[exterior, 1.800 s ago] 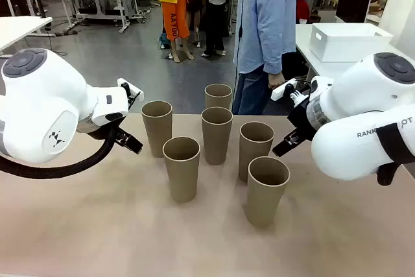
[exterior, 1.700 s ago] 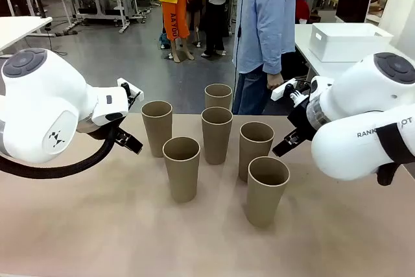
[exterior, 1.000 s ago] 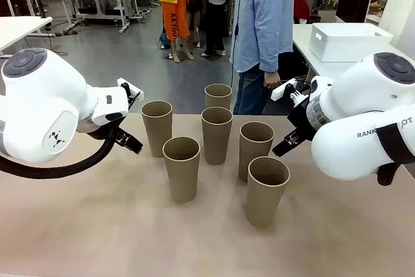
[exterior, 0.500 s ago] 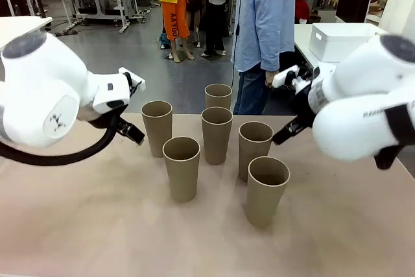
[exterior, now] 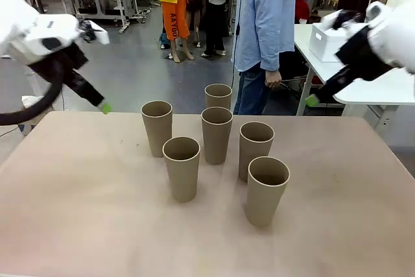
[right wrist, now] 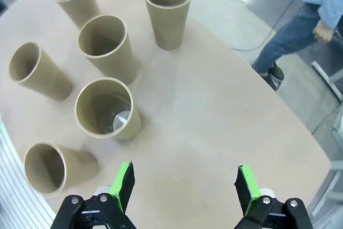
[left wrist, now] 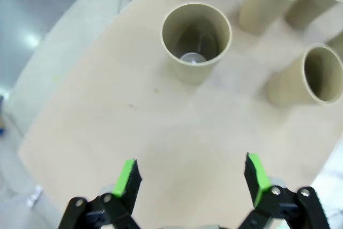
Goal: Stack the cups and store them in the basket.
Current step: Pick up two Reusable plastic cups , one in each hand.
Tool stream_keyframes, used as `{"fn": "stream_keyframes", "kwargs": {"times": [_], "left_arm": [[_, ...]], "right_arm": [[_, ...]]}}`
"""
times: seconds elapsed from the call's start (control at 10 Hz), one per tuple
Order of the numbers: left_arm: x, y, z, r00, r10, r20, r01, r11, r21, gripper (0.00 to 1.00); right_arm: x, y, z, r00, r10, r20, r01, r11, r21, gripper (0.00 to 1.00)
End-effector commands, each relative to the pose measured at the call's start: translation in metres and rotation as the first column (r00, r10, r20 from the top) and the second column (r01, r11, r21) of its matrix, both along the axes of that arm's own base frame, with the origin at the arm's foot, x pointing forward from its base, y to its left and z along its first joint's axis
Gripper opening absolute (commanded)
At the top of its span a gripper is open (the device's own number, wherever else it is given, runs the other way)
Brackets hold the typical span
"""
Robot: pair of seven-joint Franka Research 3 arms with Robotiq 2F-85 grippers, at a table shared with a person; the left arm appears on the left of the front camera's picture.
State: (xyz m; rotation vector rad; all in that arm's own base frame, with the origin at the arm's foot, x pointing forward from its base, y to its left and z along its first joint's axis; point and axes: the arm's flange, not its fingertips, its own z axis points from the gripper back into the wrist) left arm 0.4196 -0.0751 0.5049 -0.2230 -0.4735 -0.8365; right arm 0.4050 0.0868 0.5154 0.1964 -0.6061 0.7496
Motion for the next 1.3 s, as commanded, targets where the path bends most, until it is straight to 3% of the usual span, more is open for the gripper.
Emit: {"fn": "stream_keyframes", "kwargs": {"times": [0.0,0.2,0.4,0.7,0.9,1.2], "left_arm": [[0.006,0.045,-0.003,0.985,-0.174,0.012,0.174,0.98,-0.096,1.0],[0.006,0.1,-0.016,0.963,-0.258,0.078,0.269,0.937,-0.224,1.0],[0.0,0.146,-0.037,0.956,-0.247,0.159,0.284,0.916,-0.285,1.0],[-0.022,0.175,-0.053,0.927,-0.225,0.301,0.319,0.894,-0.313,1.0],[-0.028,0.186,-0.065,0.93,-0.236,0.283,0.331,0.872,-0.361,1.0],[-0.039,0.187,-0.062,0.902,-0.248,0.352,0.37,0.866,-0.337,1.0]], "right_arm": [[-0.013,-0.054,-0.005,0.984,0.172,0.047,-0.175,0.981,0.087,1.0],[-0.033,-0.1,-0.015,0.955,0.257,0.149,-0.279,0.947,0.159,1.0],[-0.048,-0.14,-0.036,0.939,0.261,0.225,-0.311,0.922,0.23,1.0],[-0.058,-0.171,-0.065,0.936,0.233,0.264,-0.31,0.901,0.304,1.0],[-0.059,-0.182,-0.075,0.936,0.224,0.272,-0.311,0.888,0.34,1.0],[-0.061,-0.191,-0.08,0.939,0.213,0.271,-0.302,0.888,0.347,1.0]]}}
